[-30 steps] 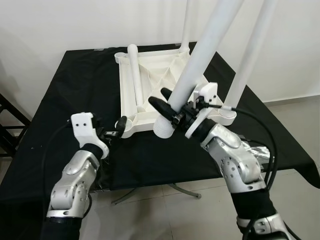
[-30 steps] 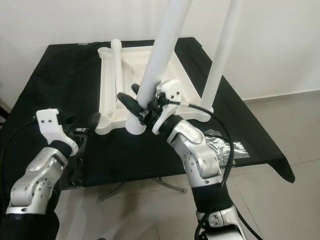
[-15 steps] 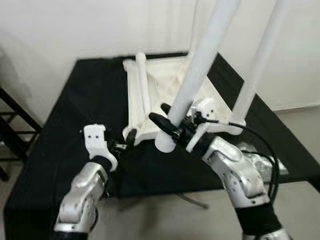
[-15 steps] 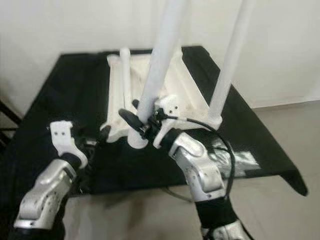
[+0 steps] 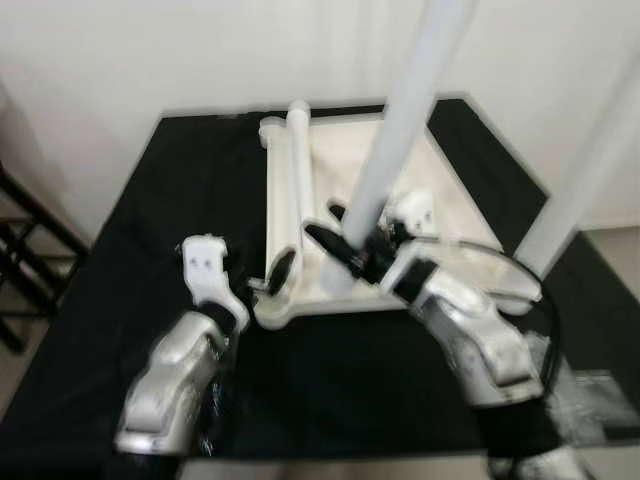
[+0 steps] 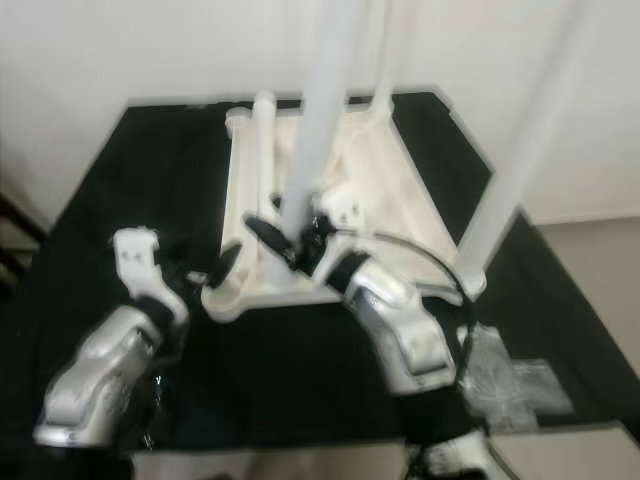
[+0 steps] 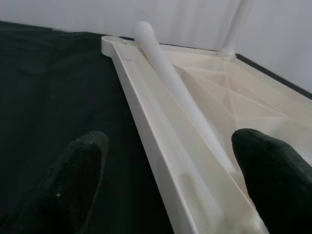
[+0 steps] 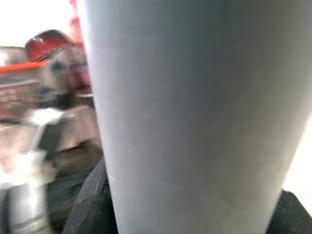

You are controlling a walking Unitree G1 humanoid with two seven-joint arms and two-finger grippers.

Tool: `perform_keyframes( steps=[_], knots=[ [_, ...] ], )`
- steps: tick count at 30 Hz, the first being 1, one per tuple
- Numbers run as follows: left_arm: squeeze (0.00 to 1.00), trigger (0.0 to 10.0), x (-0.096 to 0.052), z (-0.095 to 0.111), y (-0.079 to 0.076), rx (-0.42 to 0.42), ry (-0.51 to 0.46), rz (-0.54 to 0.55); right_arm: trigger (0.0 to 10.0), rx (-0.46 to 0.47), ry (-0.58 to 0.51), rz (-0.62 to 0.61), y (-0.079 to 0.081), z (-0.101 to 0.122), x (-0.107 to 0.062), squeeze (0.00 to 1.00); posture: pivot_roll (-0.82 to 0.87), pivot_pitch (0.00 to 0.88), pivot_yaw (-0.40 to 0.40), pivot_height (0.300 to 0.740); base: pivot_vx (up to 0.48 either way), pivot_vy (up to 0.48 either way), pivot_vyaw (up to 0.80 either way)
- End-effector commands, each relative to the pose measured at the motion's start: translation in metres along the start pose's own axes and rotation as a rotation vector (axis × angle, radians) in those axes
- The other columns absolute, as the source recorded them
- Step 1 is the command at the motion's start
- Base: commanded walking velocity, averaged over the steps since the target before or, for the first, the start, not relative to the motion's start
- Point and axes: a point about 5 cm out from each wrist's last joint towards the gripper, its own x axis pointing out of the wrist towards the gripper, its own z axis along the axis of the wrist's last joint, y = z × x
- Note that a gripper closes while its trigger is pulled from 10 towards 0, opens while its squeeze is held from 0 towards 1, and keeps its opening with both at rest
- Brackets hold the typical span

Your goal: Building children table

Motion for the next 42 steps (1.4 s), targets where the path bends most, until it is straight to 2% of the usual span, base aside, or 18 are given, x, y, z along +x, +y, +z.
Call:
perform_keyframes(
  steps=[1,6,14,21,23,27,30,39,42],
  knots=[
    [0.0,10.0,0.003,0.0,-0.006,-0.013,-0.001,-0.012,10.0,-0.032,-0.006,-0.027,-0.006,0.004,-0.008,0.0,-0.03,0.095,0.015,0.74,0.0,0.0,0.0],
    [0.0,10.0,0.003,-0.005,-0.007,0.005,0.029,-0.025,10.0,-0.035,0.001,-0.023,-0.006,0.004,-0.008,0.0,-0.03,0.094,0.014,0.74,0.0,0.0,0.0],
    [0.0,10.0,0.003,-0.009,-0.01,0.001,0.043,-0.04,10.0,-0.043,0.009,-0.019,-0.009,0.004,-0.009,0.0,-0.03,0.09,0.017,0.74,0.0,0.48,0.0],
    [0.0,10.0,0.002,-0.009,-0.01,0.018,0.041,-0.044,10.0,-0.077,0.027,-0.028,-0.022,0.009,-0.015,0.0,-0.01,0.094,0.022,0.74,0.0,0.069,0.0],
    [0.0,10.0,0.0,-0.012,-0.011,0.051,0.054,-0.058,10.0,-0.092,0.023,-0.018,-0.029,0.015,-0.02,0.0,-0.01,0.097,0.021,0.74,0.0,0.0,0.0],
    [0.0,10.0,-0.003,-0.015,-0.014,0.067,0.062,-0.081,10.0,-0.101,0.026,-0.007,-0.034,0.02,-0.023,0.0,-0.01,0.103,0.019,0.74,0.0,0.0,0.0],
    [0.0,10.0,-0.007,-0.018,-0.018,0.065,0.076,-0.117,10.0,-0.117,0.031,0.029,-0.038,0.027,-0.028,0.0,-0.01,0.112,0.015,0.74,0.0,-0.465,0.0],
    [0.0,10.0,-0.007,-0.018,-0.016,0.044,0.072,-0.094,10.0,-0.111,0.037,0.065,-0.034,0.025,-0.027,0.0,-0.01,0.121,0.014,0.74,0.0,-0.463,0.0],
    [0.0,10.0,-0.006,-0.017,-0.013,0.04,0.071,-0.072,10.0,-0.112,0.043,0.076,-0.033,0.024,-0.024,0.0,-0.01,0.124,0.012,0.74,0.0,0.0,0.0]
  ],
)
